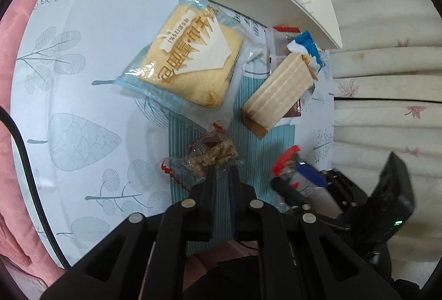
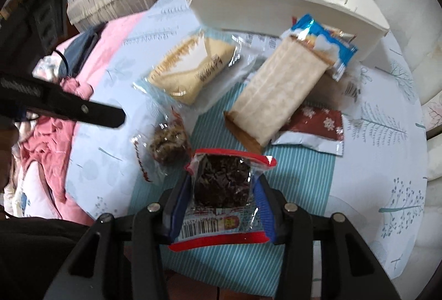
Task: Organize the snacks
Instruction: 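Grasp the clear walnut bag with the left tool while the right holds the dark bag up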
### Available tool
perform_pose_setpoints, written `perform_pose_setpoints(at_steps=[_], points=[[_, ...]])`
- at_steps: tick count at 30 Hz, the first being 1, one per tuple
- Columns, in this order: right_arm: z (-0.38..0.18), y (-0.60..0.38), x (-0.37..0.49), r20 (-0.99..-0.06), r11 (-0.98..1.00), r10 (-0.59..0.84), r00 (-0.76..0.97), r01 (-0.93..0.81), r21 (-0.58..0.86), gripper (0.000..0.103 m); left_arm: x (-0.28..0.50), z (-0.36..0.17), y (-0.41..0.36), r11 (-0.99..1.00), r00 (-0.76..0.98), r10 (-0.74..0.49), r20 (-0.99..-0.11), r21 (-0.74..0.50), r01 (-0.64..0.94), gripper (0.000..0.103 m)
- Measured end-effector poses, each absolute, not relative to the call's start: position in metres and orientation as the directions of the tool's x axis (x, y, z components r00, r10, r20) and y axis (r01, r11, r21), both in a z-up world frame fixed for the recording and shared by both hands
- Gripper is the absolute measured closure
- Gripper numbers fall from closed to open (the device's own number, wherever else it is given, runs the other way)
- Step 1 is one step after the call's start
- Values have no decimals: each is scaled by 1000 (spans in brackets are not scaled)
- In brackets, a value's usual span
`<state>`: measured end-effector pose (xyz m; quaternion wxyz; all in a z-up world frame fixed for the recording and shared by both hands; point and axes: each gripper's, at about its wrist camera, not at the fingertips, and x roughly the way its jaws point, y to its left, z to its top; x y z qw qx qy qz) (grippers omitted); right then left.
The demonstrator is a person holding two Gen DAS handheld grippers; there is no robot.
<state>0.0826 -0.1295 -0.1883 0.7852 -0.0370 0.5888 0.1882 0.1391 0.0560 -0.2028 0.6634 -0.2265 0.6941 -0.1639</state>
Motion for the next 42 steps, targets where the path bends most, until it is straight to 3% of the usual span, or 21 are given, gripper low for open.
perform_pose_setpoints(at_steps=[4,9,12,17,25,34,42], points=[[-173,-139,85,-926,933,270,265,-310,183,57,139,-212,44,891,-47,-453,-890,-451,-46,81],[-156,-151,87,-917,944,260,302,-281,176,57,142,-218,22,926,-70,-370,-927,-373,51,47],[-149,-156,90,-912,950,251,325,-264,167,57,146,-220,8,940,-70,-310,-948,-317,123,42],[-139,-171,91,-903,959,243,353,-227,169,57,154,-226,-8,953,-54,-209,-977,-215,214,38],[-127,-192,107,-895,970,224,386,-174,168,57,157,-236,-25,931,-74,-146,-986,-163,326,33],[-117,-197,139,-890,974,207,406,-172,148,57,158,-251,-33,908,-119,-158,-980,-191,372,26],[-117,-192,162,-890,973,206,407,-180,143,57,153,-260,-30,894,-123,-186,-975,-220,391,30]])
